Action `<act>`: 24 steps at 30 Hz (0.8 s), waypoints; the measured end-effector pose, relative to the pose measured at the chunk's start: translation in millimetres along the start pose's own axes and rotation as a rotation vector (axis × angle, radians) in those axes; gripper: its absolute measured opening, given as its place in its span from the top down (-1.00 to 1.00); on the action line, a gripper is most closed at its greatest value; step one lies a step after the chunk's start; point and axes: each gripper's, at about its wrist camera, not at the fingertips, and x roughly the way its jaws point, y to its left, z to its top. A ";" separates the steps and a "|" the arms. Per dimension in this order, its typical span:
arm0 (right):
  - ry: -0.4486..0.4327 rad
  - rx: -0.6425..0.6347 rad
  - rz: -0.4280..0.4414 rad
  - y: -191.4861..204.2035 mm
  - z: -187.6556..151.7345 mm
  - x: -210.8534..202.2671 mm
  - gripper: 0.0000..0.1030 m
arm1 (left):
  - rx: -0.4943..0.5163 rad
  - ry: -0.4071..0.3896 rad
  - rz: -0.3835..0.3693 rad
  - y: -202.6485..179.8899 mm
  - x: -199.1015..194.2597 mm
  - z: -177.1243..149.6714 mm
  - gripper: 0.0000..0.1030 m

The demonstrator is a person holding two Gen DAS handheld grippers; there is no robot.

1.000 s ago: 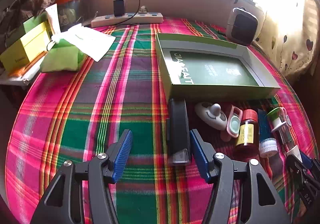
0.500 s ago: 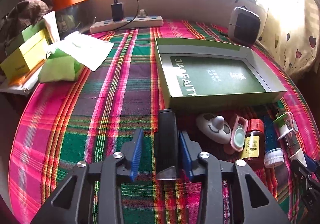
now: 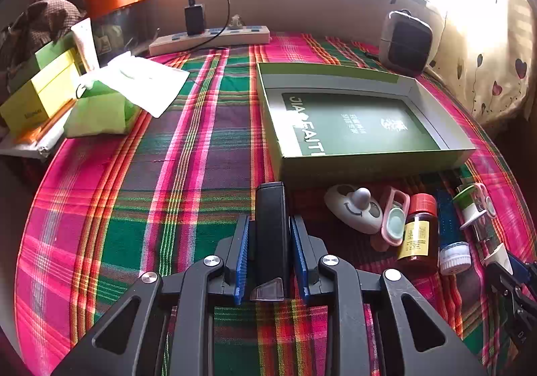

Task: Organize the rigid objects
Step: 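Carry the charger and black stapler with both grippers over the green box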

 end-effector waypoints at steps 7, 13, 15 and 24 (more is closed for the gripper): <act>-0.031 0.007 0.022 -0.9 7.2 -11.3 0.33 | -0.004 -0.018 -0.014 0.3 -17.6 1.5 0.55; -0.061 0.006 0.037 -4.2 24.4 -20.1 0.33 | 0.008 -0.063 -0.039 -1.6 -39.2 14.5 0.55; -0.077 0.005 0.054 -4.5 35.0 -22.9 0.33 | 0.018 -0.076 -0.042 -3.8 -43.5 20.8 0.55; -0.108 -0.022 0.090 -5.2 82.9 -16.2 0.33 | 0.036 -0.095 -0.087 -11.6 -43.2 51.2 0.55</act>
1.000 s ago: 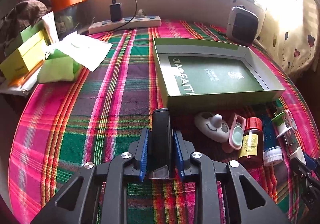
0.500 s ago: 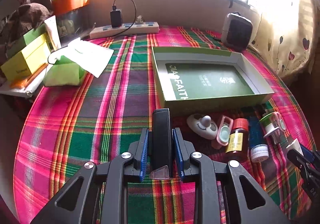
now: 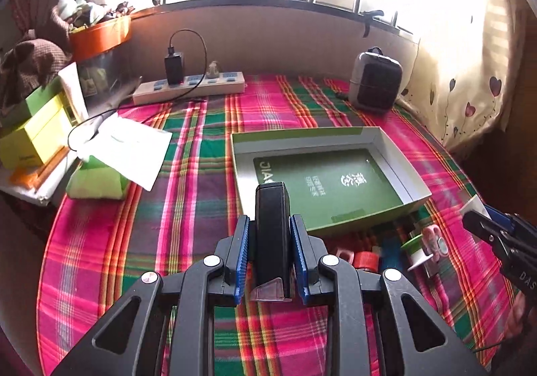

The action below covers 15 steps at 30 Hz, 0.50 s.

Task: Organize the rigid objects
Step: 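Carry the charger and black stapler with both grippers over the green box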

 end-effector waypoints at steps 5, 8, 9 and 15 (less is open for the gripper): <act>0.023 -0.007 0.018 -0.3 22.2 22.0 0.33 | -0.021 0.019 -0.029 1.2 17.3 12.0 0.56; 0.039 0.000 0.030 -2.6 35.6 39.0 0.33 | -0.017 0.026 -0.030 0.3 28.1 19.4 0.55; 0.046 -0.004 0.028 -2.9 40.2 46.7 0.33 | -0.011 0.026 -0.032 -0.6 31.3 21.5 0.55; 0.086 -0.021 0.015 -6.2 55.1 86.0 0.33 | -0.002 0.045 -0.041 -3.1 57.8 36.5 0.55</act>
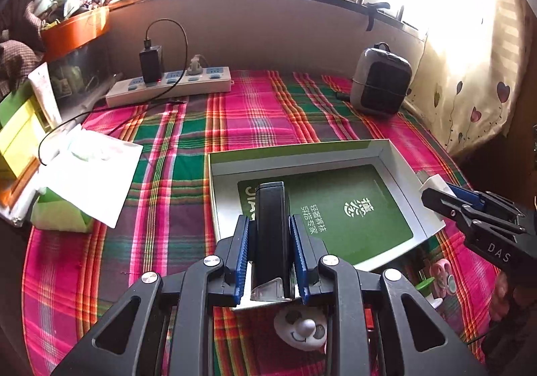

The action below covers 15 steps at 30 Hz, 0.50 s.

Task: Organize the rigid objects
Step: 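Carry the charger and black stapler with both grippers over the green box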

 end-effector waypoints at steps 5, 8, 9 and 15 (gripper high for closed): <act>0.035 -0.026 -0.011 -1.4 9.2 30.5 0.33 | 0.007 0.024 0.007 0.8 23.6 7.6 0.55; 0.052 -0.026 -0.018 -4.4 13.2 45.5 0.33 | 0.008 0.038 0.014 0.9 36.2 8.9 0.55; 0.057 -0.027 -0.020 -4.3 14.1 49.2 0.33 | 0.007 0.044 0.014 1.1 40.6 9.5 0.55; 0.089 -0.047 -0.023 -2.8 18.2 69.5 0.33 | 0.008 0.066 0.019 2.9 58.1 12.1 0.55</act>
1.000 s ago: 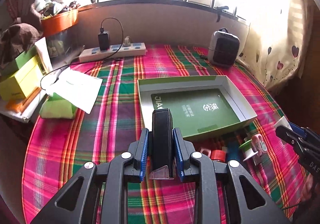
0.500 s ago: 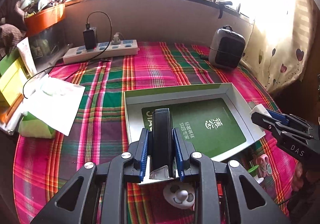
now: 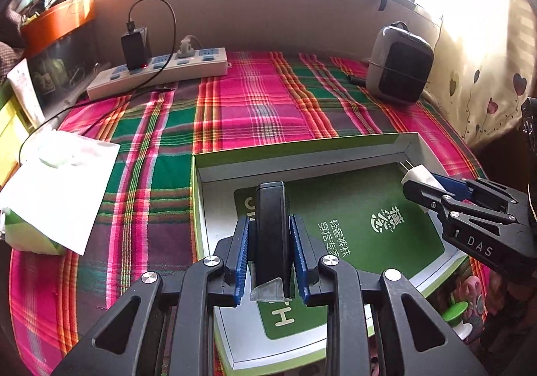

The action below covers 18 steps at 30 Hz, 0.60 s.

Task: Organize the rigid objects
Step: 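Carry the charger and black stapler with both grippers over the green box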

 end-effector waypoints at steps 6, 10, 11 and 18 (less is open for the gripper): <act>0.019 -0.011 -0.005 -0.4 1.7 12.2 0.33 | 0.009 0.010 0.008 -0.4 8.2 0.7 0.55; 0.016 -0.028 -0.015 2.3 2.9 14.2 0.33 | 0.017 0.013 0.009 -2.3 11.4 0.7 0.55; 0.014 -0.032 -0.016 2.7 3.3 14.6 0.33 | 0.017 0.015 0.006 -2.5 12.6 0.7 0.55; 0.011 -0.050 -0.032 5.8 3.9 17.1 0.33 | 0.025 0.014 0.017 -4.9 15.0 -0.9 0.55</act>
